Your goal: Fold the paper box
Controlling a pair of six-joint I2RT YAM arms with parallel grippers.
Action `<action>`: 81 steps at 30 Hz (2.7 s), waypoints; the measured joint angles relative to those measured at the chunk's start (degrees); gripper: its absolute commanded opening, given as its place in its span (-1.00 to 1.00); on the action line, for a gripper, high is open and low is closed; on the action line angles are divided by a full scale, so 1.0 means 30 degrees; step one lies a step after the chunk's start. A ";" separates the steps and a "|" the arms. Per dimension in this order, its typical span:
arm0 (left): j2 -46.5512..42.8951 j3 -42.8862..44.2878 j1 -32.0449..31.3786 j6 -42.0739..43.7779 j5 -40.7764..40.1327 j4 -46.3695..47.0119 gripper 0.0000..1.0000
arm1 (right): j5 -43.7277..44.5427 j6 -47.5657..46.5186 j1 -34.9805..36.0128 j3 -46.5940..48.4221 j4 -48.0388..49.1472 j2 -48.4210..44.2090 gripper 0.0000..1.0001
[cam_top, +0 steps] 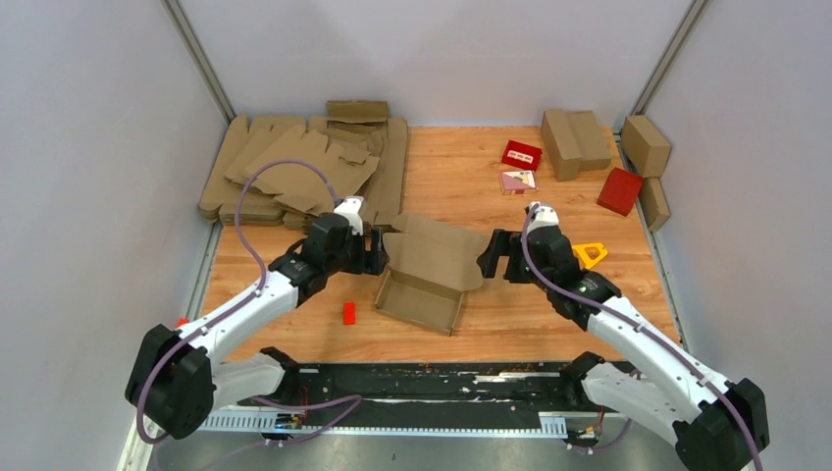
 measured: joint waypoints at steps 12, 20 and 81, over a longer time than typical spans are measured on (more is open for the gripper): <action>0.3869 0.2943 0.0831 0.0226 0.1435 0.1523 0.34 | -0.2404 0.0299 -0.2368 0.1712 0.1239 0.4240 0.19; 0.6601 0.4801 0.0976 0.0554 0.1836 0.1195 -0.14 | -0.3869 0.0685 -0.2375 0.2769 0.1362 0.6674 -0.20; 0.2433 -0.0758 0.1042 0.0568 0.4940 0.9428 -1.00 | -0.6652 0.0430 -0.2871 0.4517 -0.0692 0.8029 -1.00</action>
